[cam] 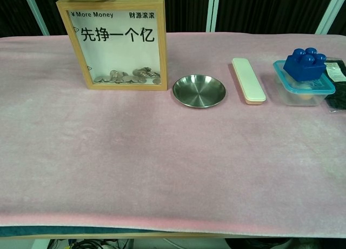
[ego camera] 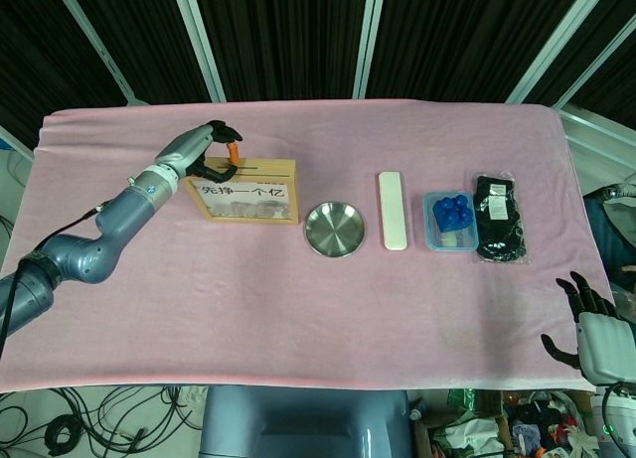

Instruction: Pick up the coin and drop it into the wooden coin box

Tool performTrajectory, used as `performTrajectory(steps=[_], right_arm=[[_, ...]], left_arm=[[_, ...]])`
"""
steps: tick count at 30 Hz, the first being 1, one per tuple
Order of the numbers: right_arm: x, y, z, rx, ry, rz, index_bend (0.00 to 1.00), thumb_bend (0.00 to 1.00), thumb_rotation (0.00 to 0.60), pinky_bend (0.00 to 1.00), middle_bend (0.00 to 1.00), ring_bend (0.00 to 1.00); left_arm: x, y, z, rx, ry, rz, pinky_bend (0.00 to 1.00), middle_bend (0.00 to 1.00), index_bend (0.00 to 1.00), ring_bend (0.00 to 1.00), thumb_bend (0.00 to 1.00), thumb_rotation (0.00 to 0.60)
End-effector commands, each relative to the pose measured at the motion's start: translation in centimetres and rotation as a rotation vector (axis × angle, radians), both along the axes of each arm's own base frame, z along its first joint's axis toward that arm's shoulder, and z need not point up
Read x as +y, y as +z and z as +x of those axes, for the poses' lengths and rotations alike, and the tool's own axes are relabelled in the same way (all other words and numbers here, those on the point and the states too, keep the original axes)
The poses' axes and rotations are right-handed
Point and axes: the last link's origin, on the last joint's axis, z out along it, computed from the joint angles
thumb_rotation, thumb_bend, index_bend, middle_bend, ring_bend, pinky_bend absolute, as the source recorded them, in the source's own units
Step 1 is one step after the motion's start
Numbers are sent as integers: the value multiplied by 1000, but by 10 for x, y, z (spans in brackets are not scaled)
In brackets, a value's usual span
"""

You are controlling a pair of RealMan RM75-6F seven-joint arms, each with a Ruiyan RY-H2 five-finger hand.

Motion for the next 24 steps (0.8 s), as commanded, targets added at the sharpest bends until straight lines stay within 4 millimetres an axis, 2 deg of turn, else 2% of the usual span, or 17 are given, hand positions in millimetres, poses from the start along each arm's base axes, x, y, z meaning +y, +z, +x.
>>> performTrajectory(steps=[1,16,24], right_arm=[[0,0,0,0,-1,1,142,170,600,187,35,146],[0,0,0,-4,-6,1,142,171,600,187,34,146],[0,-1,0,-6,-3,6,142,169,600,187,34,146]], left_arm=[[0,-1,1,1,-3,-2,50,214,587,0,483,600],[1,-6,1,-1,-6,-17,49,214,510,0,483,600],[-1,-7,4,5,-22,-25,48,213,501,0,483,600]])
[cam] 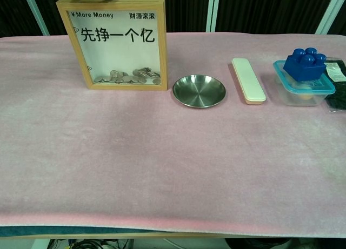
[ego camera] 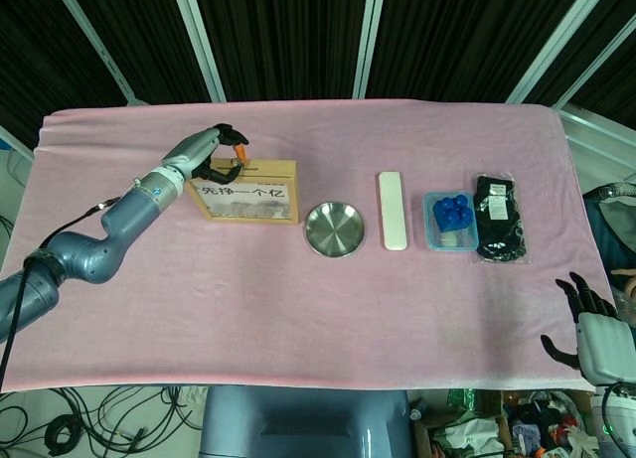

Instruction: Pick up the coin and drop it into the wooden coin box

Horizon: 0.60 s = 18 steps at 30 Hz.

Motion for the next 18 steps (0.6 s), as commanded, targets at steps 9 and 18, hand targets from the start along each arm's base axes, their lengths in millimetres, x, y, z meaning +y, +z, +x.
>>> performTrajectory(steps=[9,18], right_arm=[[0,0,0,-1,0,-2,142,170,600,187,35,145],[0,0,-1,-4,-6,-2,142,171,600,187,34,146]], left_arm=[[-1,1,2,9,-17,3,45,205,468,0,483,600],[-1,2,5,14,-31,10,44,204,465,0,483,600]])
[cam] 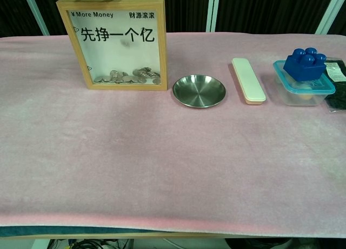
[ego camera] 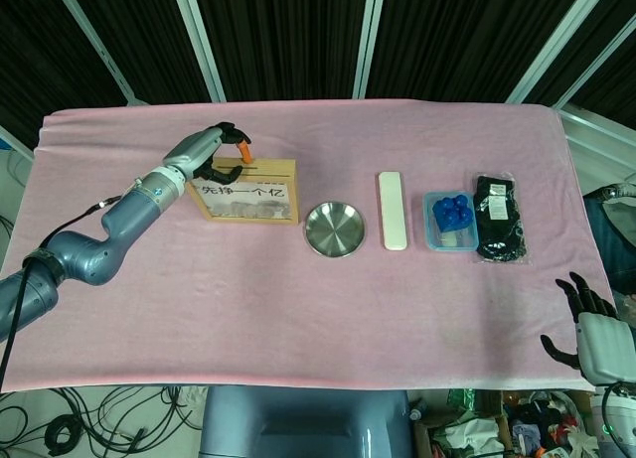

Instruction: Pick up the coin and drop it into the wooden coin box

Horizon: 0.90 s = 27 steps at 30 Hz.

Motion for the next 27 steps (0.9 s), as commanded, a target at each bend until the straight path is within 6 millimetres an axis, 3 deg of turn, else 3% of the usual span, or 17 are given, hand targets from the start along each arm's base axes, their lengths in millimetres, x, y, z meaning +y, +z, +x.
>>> performTrajectory(steps=[1,9,16,21,27], right_arm=[[0,0,0,-1,-1,0,142,171,600,187,34,146],[0,0,0,-2,-3,-1,142,170,600,187,34,146],[-1,1,0,1,-3,-3,141,170,600,187,35,146],[-2,2,0,11,11,-8,141,170,600,187,35,146],[-5,4,1,45,40,-17,138,171,600,187,34,145]], left_arm=[[0,0,0,1,-2,1,44,204,465,0,483,600],[-2,3,4,-16,-10,6,44,204,458,0,483,600],[-25,30,12,-1,-135,82,46,196,364,0,483,600],[-75,57,-15,183,-296,239,46,174,224,0,468,600],[-172,74,-76,478,-332,456,43,133,175,0,365,600]])
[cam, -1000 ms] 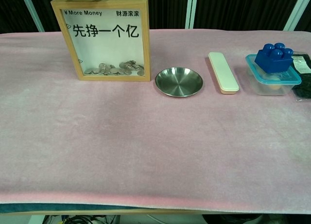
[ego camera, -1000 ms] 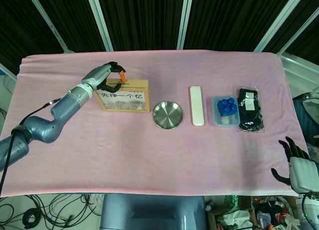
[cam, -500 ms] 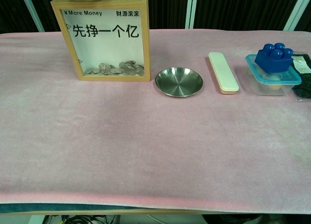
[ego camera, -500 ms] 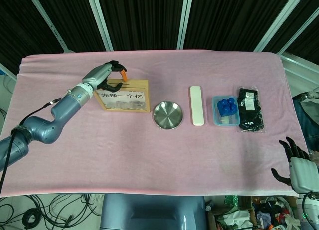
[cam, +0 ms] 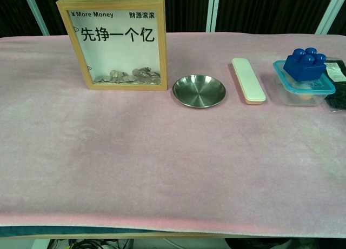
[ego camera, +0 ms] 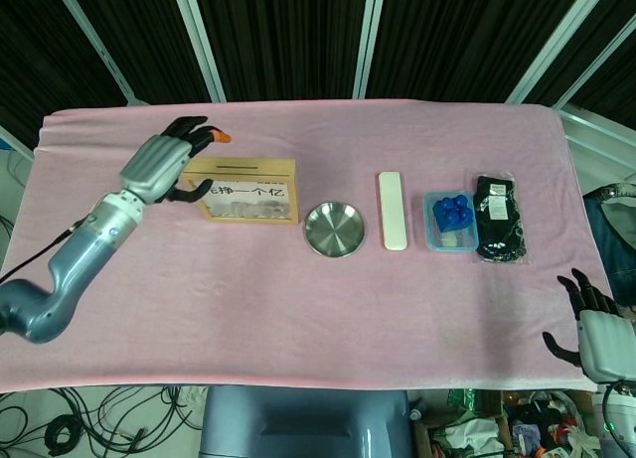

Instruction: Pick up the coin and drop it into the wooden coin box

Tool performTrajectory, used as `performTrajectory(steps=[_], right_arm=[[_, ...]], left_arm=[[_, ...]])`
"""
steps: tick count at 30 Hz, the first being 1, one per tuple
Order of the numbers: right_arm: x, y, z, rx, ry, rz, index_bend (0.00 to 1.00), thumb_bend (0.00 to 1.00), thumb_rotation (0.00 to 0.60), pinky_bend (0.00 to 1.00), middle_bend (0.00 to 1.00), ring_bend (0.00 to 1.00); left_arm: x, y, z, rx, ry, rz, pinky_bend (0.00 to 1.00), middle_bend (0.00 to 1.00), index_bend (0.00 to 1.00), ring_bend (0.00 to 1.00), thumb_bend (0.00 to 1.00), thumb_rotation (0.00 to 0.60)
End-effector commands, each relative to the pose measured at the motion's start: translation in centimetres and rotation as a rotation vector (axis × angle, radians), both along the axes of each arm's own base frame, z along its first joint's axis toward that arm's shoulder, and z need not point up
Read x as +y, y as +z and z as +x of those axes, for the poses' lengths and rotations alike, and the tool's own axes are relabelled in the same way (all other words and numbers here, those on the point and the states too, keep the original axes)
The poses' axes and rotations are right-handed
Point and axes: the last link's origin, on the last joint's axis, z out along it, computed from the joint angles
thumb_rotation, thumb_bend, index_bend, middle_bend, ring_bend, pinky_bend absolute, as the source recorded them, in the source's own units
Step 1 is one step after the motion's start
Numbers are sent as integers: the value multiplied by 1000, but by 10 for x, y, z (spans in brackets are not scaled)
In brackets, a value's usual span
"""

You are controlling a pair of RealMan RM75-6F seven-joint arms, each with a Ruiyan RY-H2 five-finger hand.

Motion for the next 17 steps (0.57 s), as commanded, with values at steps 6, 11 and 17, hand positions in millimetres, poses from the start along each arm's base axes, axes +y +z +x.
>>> performTrajectory(steps=[6,11,17], right_arm=[[-2,2,6,55,81,-13,125,167,600,186,31,138],[2,0,9,82,136,-1,119,166,600,186,31,138],[1,-1,10,83,148,-3,120,166,600,185,31,138]], left_arm=[[-169,14,-111,321,142,258,33,96,152,0,341,600],[-215,10,-146,260,256,241,21,73,140,0,340,600],[-238,8,-162,178,292,228,15,60,125,0,338,600]])
